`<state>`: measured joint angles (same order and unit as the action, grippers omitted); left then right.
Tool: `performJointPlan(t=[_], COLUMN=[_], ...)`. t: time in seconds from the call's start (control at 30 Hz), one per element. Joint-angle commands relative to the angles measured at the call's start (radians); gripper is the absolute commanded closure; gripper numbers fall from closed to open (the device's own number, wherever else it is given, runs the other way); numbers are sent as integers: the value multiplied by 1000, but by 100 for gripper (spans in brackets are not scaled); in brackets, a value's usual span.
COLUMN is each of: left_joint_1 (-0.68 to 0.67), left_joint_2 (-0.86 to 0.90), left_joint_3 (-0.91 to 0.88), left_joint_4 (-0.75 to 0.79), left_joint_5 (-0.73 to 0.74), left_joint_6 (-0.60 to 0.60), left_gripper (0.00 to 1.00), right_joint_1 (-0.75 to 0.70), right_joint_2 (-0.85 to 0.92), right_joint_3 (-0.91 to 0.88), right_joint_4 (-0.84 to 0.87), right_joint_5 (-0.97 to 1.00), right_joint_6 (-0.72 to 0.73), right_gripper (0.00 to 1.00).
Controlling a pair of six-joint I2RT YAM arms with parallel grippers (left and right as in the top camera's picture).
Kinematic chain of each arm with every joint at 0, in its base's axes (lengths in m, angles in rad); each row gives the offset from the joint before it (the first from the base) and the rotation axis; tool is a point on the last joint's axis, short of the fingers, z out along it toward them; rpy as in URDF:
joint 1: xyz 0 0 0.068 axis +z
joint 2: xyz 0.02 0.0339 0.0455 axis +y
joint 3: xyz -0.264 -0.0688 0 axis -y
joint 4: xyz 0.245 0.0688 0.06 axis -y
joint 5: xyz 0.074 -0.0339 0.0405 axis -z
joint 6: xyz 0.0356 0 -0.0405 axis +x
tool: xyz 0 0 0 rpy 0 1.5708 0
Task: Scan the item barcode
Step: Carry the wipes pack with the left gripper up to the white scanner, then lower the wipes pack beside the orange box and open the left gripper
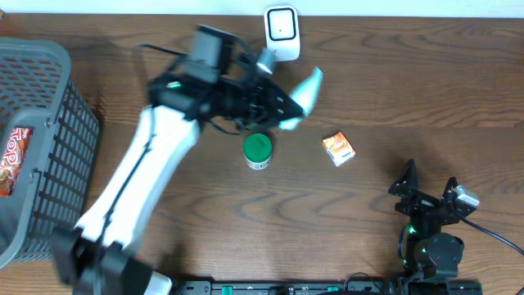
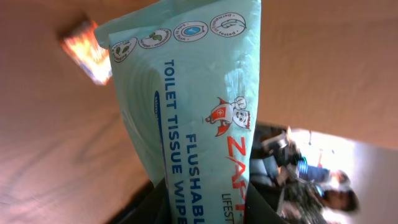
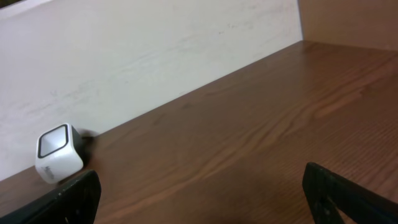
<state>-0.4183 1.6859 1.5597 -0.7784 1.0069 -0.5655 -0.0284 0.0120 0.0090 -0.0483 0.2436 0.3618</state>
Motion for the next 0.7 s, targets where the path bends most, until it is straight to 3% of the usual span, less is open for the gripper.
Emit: performJointPlan(t=[0.0,0.13,0.3,0.47,0.53,0.67], left_joint_1=[-27,-45,-46,-46,-46,-33], left_joint_2=[92,218,326,403,417,416], left_joint_3=[-6,-6,-6,-6,-6,-5], left_joint_4=[2,2,2,2,2,2], left_joint_5=[171,300,317,317,304,154], left_joint_6=[39,79,84,83,84,76], left_gripper=[89,89,83,62,49,27], right_joint_1=[9,9,9,9,9,9], right_joint_2=[-5,-5,-5,-5,-5,-5], right_joint_3=[-3,-3,-3,-3,-3,-3], right_joint_4=[-2,-2,-2,-2,-2,-2], right_joint_5=[10,10,10,10,10,10], right_joint_6=[-11,-11,-11,-11,-11,-11], right_gripper=[1,1,1,1,1,1])
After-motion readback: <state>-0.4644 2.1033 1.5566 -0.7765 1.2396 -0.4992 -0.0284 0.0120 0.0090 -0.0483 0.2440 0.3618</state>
